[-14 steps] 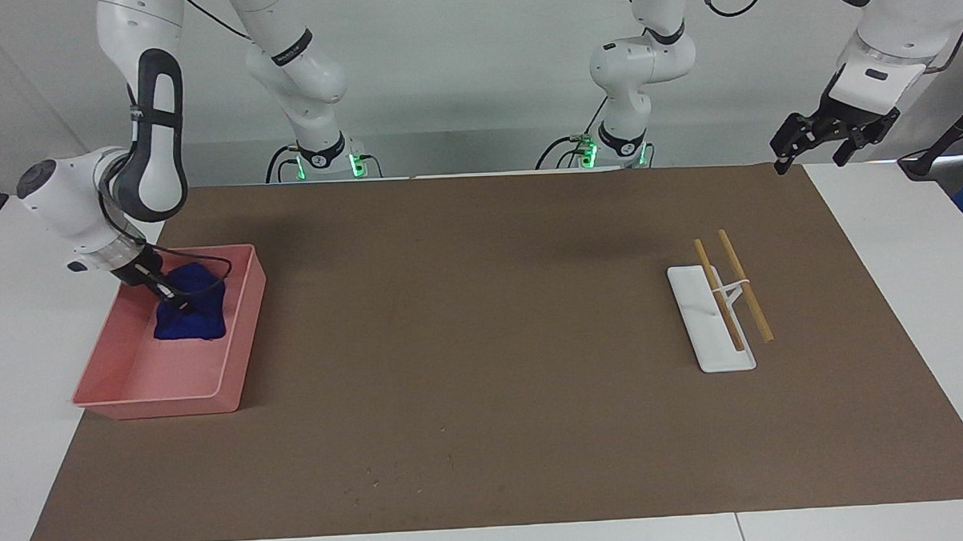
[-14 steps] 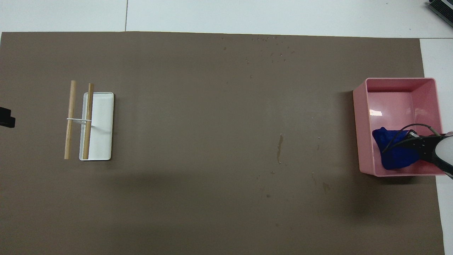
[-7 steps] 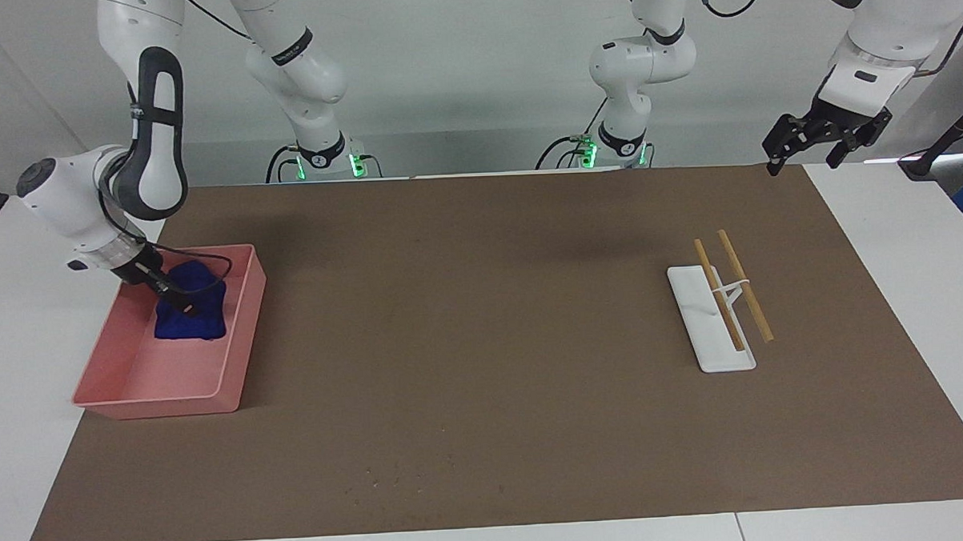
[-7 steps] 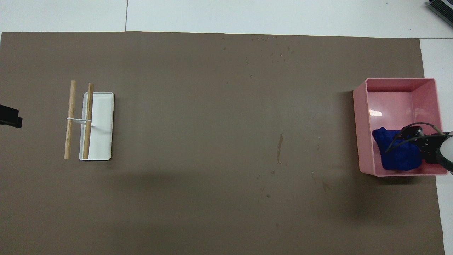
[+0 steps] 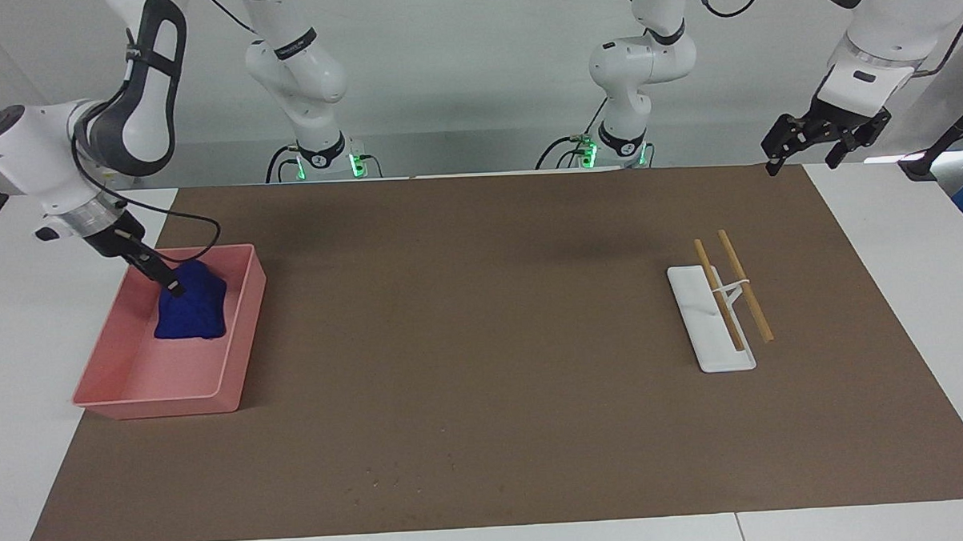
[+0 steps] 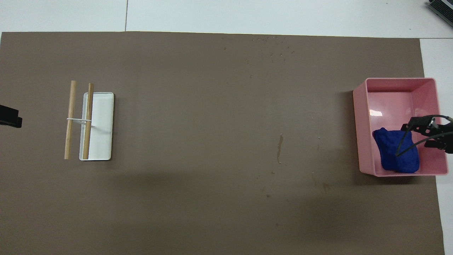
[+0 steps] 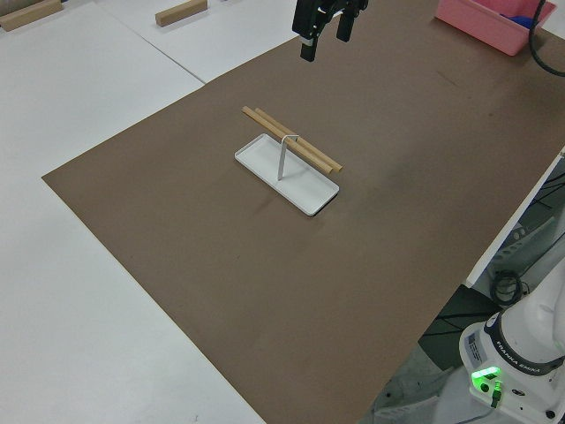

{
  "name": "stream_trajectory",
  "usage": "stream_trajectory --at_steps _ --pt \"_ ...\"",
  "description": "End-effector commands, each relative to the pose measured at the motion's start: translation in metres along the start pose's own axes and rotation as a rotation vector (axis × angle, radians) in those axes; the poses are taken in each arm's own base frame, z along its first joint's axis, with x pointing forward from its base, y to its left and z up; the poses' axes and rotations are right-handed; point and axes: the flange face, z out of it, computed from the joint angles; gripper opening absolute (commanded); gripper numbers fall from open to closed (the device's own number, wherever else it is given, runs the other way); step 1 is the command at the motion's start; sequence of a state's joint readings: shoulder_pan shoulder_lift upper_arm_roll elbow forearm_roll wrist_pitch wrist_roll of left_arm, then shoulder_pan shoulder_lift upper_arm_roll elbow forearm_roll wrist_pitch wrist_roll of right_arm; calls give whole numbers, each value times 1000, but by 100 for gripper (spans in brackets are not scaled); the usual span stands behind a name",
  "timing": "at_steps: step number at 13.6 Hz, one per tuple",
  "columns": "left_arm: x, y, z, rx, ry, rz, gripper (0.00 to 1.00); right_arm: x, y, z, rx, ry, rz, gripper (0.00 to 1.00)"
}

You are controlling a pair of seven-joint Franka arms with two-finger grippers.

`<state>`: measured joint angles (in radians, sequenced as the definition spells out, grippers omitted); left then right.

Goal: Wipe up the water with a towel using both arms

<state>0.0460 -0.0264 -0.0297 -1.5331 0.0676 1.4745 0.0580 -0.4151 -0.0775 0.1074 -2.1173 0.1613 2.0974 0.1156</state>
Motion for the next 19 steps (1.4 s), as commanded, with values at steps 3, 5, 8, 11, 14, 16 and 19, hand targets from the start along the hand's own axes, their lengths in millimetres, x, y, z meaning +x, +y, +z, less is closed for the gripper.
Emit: stream_trajectory --at_steps 3,5,8,11,14,16,19 --pt "-3 2 -2 -11 -4 7 100 -23 -77 -24 -140 -40 -229 100" --pt "-4 1 -3 -10 -4 8 100 -32 -116 -39 -185 -39 -224 100" --pt "-4 2 -3 -10 -2 11 100 -37 -173 -72 -198 -54 -195 100" --pt "-5 2 -2 -12 -8 20 100 -33 -206 -112 -186 -40 -200 100" --pt "-5 -3 -2 -12 -4 14 100 -31 -209 -135 -173 -25 -198 100" --pt "-5 -3 -1 -16 -6 13 100 -34 -205 -142 -168 -39 -190 100" --pt "-4 -2 -2 -84 5 -3 100 -47 -194 -157 -173 -49 -210 100"
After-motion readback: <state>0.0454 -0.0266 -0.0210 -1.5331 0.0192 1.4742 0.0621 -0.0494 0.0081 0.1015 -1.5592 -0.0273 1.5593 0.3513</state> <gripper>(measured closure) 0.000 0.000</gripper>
